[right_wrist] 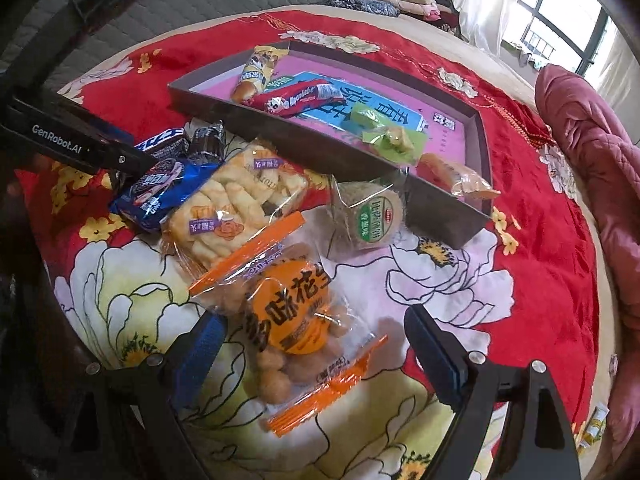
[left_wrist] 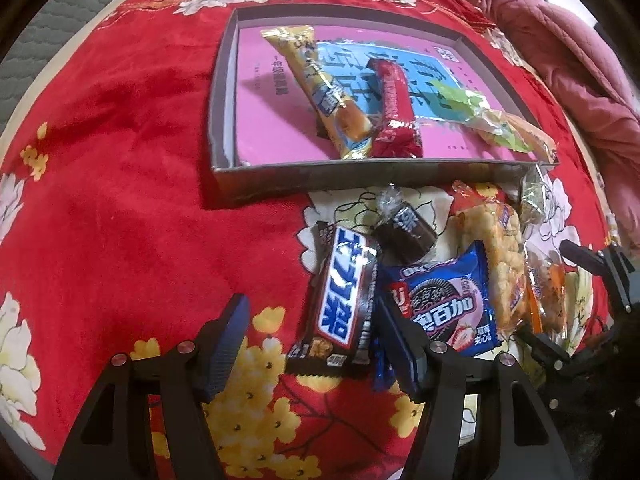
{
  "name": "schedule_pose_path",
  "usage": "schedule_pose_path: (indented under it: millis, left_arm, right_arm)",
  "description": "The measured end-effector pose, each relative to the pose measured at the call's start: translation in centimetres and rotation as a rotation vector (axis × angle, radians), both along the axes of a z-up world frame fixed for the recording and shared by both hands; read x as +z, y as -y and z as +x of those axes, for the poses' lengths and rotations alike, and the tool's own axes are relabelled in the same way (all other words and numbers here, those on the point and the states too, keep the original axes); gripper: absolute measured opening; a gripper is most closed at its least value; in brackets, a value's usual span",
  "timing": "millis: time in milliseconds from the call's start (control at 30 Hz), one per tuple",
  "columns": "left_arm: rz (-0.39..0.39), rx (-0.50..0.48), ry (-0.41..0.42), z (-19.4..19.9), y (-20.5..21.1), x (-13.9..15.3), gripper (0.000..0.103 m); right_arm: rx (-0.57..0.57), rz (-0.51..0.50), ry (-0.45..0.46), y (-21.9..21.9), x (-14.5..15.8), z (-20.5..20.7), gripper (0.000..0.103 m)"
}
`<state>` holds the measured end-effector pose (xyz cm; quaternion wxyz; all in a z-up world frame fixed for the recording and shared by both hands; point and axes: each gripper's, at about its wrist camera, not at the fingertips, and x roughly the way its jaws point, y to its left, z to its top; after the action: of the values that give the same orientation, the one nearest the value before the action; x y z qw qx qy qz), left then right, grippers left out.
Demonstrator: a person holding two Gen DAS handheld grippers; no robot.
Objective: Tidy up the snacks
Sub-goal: 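Move the left tool to the blue chocolate bar while the right tool reaches the orange-labelled bag, then close the left tool on the blue chocolate bar while the right tool grasps the orange-labelled bag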
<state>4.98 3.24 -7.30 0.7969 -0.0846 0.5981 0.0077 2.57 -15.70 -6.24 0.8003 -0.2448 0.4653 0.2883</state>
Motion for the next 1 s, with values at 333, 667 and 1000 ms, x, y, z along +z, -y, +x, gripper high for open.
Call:
schedule_pose_path:
  millis: [333,667,1000]
  left_arm:
    - [-0.011,0.006,0.019,0.9,0.1,-0.4,0.066]
    - [-0.029,0.015,0.044,1.1,0.2,-0.5,0.051]
    - [-0.063,0.007,0.051,1.1,0.3,-0.8,0.041]
  right_arm:
    - [0.048,0.069,-0.059,-0.4,-1.0,1.5,0.075]
    - [0.024,0.146,-0.115,1.0,-0.2,0.6,0.05]
    - [-0.067,0.161,-0.151,2.9,0.4,1.0,0.05]
